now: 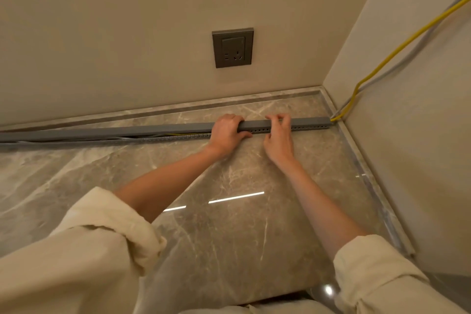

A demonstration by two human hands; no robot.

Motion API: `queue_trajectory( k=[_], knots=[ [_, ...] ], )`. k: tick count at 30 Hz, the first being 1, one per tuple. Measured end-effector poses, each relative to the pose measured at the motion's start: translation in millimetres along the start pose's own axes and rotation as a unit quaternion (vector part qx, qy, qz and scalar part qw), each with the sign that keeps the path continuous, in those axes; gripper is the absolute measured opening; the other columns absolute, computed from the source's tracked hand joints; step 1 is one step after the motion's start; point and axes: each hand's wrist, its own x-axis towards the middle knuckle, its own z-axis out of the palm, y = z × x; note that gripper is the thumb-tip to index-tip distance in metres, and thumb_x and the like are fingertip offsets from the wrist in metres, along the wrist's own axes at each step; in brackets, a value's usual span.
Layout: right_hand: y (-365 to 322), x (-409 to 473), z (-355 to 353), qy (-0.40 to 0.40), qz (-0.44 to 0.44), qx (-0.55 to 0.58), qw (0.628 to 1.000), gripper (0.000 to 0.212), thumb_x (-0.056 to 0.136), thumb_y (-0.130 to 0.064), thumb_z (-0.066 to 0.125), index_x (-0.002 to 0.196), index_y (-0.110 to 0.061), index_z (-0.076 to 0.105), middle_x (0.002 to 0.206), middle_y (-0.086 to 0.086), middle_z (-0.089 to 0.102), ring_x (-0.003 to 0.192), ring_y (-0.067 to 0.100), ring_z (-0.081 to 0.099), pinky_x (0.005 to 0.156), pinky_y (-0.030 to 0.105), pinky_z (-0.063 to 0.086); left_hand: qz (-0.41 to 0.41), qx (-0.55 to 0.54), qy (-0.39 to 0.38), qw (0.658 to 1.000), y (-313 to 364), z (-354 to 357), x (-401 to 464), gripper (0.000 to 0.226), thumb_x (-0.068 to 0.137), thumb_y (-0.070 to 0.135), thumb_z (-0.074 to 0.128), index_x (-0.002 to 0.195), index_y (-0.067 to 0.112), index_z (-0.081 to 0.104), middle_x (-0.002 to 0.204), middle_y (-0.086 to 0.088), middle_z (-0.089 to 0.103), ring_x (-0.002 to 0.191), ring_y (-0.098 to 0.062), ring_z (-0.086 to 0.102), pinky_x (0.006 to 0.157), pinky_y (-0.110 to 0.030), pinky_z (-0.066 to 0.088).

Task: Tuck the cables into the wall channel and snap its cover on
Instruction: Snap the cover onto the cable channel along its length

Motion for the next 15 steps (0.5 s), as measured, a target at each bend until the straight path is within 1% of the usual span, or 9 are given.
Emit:
queue_trajectory(
  k=[3, 7, 9, 11, 13, 15],
  knots=[
    [-16, -1, 9, -0.017, 0.001, -0.026, 1.000, 0.047, 0.083, 0.006, 0.059, 0.128, -0.004, 0.047, 0.128, 0.018, 0.037, 0.119, 0.030, 0.042, 0.101, 0.035, 0.044, 0.028, -0.011, -0.027, 0.999, -14, -11, -3, 0.044, 0.076, 0.032, 0.073, 0.109, 0.006, 0.059, 0.103, -0.014, 0.066, 0.097, -0.029, 0.057, 0.087, -0.040, 0.045],
    [-41, -4, 26, 0.004, -0.012, -0.087, 0.996, 0.040, 0.084, -0.003, 0.061, 0.122, -0.004, 0.050, 0.124, 0.017, 0.043, 0.115, 0.029, 0.043, 0.102, 0.033, 0.040, 0.054, 0.029, -0.056, 0.997, -56, -40, -24, 0.063, 0.073, 0.033, 0.072, 0.125, 0.008, 0.048, 0.122, -0.015, 0.058, 0.114, -0.031, 0.052, 0.101, -0.041, 0.041],
    [-58, -8, 39, 0.009, -0.041, -0.106, 0.994, 0.038, 0.084, -0.009, 0.062, 0.120, -0.005, 0.051, 0.122, 0.015, 0.045, 0.115, 0.028, 0.043, 0.101, 0.033, 0.039, 0.055, 0.061, -0.067, 0.994, -85, -60, -41, 0.068, 0.073, 0.035, 0.072, 0.129, 0.009, 0.044, 0.126, -0.016, 0.055, 0.117, -0.031, 0.050, 0.103, -0.042, 0.040],
    [-77, -11, 53, -0.003, -0.079, -0.105, 0.991, 0.040, 0.084, -0.014, 0.062, 0.121, -0.006, 0.051, 0.123, 0.015, 0.046, 0.115, 0.028, 0.042, 0.101, 0.036, 0.038, 0.042, 0.081, -0.073, 0.993, -115, -81, -56, 0.069, 0.074, 0.035, 0.072, 0.130, 0.009, 0.043, 0.128, -0.016, 0.054, 0.118, -0.032, 0.049, 0.103, -0.043, 0.040],
    [-101, -14, 71, -0.028, -0.125, -0.096, 0.987, 0.042, 0.085, -0.016, 0.060, 0.125, -0.006, 0.049, 0.126, 0.015, 0.047, 0.119, 0.028, 0.041, 0.103, 0.037, 0.037, 0.018, 0.095, -0.070, 0.993, -145, -107, -71, 0.068, 0.076, 0.037, 0.072, 0.131, 0.009, 0.043, 0.128, -0.016, 0.054, 0.119, -0.033, 0.049, 0.104, -0.044, 0.039],
    [-126, -15, 89, -0.066, -0.172, -0.084, 0.979, 0.044, 0.089, -0.017, 0.056, 0.131, -0.007, 0.045, 0.133, 0.014, 0.047, 0.126, 0.028, 0.041, 0.108, 0.039, 0.034, -0.004, 0.103, -0.064, 0.993, -173, -131, -83, 0.065, 0.077, 0.037, 0.072, 0.129, 0.007, 0.046, 0.125, -0.018, 0.057, 0.115, -0.034, 0.052, 0.100, -0.044, 0.041]
  ],
)
